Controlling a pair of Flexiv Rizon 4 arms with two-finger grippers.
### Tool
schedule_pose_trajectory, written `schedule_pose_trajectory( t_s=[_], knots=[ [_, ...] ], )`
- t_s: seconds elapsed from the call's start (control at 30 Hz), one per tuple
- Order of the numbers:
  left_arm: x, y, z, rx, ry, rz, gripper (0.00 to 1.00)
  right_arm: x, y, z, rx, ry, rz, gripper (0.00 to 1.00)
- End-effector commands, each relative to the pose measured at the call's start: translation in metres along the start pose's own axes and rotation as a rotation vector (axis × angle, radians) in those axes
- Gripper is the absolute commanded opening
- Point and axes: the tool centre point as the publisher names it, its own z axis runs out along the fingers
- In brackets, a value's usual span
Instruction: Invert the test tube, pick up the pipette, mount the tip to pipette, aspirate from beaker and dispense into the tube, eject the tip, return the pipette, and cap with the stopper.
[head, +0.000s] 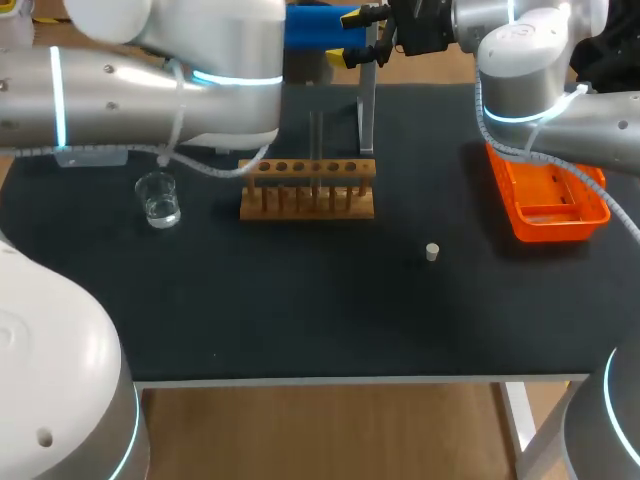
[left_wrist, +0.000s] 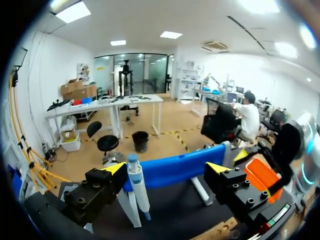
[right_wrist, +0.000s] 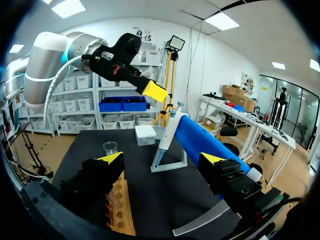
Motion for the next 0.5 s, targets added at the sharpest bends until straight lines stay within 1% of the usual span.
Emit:
schedule_pose_trajectory(
  t_s=[0.03,0.07,0.13,0.17,0.2,0.23,0.27,0.3,0.37,0.4,0.47,0.5],
  knots=[
    [-0.007,0.011,-0.035,0.021,0.232,0.048,1.0,0.001,0.0,-0.001,-0.001,-0.001,0.0,1.0],
    [-0.004,0.014,-0.041,0.011,0.241,0.072,1.0,0.001,0.0,-0.001,-0.001,-0.001,0.0,1.0],
    [-0.001,0.018,-0.049,0.038,0.338,0.101,1.0,0.001,0.0,-0.001,-0.001,-0.001,0.0,1.0],
    [0.001,0.021,-0.053,0.023,0.328,0.122,1.0,0.001,0.0,-0.001,-0.001,-0.001,0.0,1.0],
    [0.002,0.023,-0.056,0.031,0.371,0.14,1.0,0.001,0.0,-0.001,-0.001,-0.001,0.0,1.0],
    [0.005,0.024,-0.058,0.041,0.458,0.168,1.0,0.001,0.0,-0.001,-0.001,-0.001,0.0,1.0],
    [0.01,0.026,-0.059,0.029,0.517,0.193,1.0,0.001,0.0,-0.001,-0.001,-0.001,0.0,1.0],
    [0.014,0.029,-0.061,0.017,0.551,0.218,1.0,0.001,0.0,-0.001,-0.001,-0.001,0.0,1.0],
    [0.02,0.034,-0.065,0.031,0.641,0.255,1.0,0.001,0.0,-0.001,-0.001,-0.001,0.0,1.0],
    [0.022,0.036,-0.067,0.023,0.651,0.269,1.0,0.001,0.0,-0.001,-0.001,-0.001,0.0,1.0],
    [0.027,0.042,-0.07,0.026,0.709,0.296,1.0,0.001,0.0,-0.001,-0.001,-0.001,0.0,1.0],
    [0.03,0.045,-0.071,0.019,0.723,0.312,1.0,0.001,0.0,-0.001,-0.001,-0.001,0.0,1.0]
  ],
)
